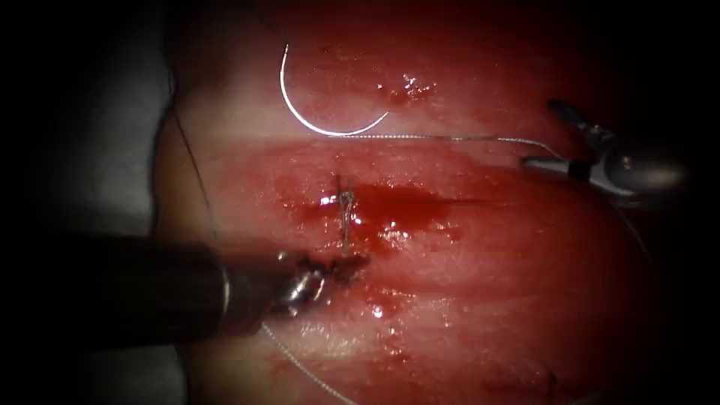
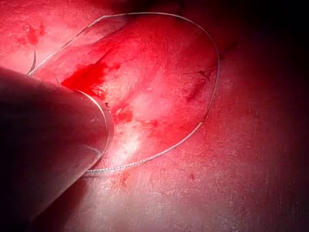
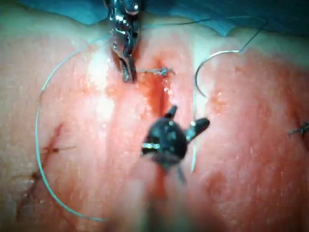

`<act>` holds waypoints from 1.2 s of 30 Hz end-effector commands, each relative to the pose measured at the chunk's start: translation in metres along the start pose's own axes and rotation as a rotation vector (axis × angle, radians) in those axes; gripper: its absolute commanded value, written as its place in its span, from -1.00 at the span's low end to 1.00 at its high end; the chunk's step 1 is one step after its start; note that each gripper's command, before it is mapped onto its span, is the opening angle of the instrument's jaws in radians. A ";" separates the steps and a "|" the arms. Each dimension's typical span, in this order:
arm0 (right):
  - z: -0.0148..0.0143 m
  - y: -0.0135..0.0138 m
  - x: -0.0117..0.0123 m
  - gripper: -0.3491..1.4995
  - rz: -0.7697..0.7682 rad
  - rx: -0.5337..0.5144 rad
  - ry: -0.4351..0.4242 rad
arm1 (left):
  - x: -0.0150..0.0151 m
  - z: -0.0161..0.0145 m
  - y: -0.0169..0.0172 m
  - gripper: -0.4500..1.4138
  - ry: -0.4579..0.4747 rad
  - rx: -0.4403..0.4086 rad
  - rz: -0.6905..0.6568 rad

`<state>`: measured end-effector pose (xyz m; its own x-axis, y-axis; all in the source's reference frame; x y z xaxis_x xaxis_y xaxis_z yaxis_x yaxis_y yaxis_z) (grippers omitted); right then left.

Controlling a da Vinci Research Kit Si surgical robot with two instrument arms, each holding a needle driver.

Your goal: Wound Closure

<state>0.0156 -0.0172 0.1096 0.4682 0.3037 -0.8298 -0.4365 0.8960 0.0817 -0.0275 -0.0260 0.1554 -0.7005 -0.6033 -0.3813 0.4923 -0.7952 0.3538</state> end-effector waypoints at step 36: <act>0.0145 -0.0111 -0.0042 0.65 -0.247 0.365 0.432 | -0.0010 -0.0072 -0.0044 -1.00 0.366 0.124 -0.159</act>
<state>0.0296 -0.0231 0.1200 0.1384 -0.0246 -0.9901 -0.0238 0.9993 -0.0281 -0.0246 -0.0214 0.1474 -0.5225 -0.4721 -0.7099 0.3090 -0.8809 0.3585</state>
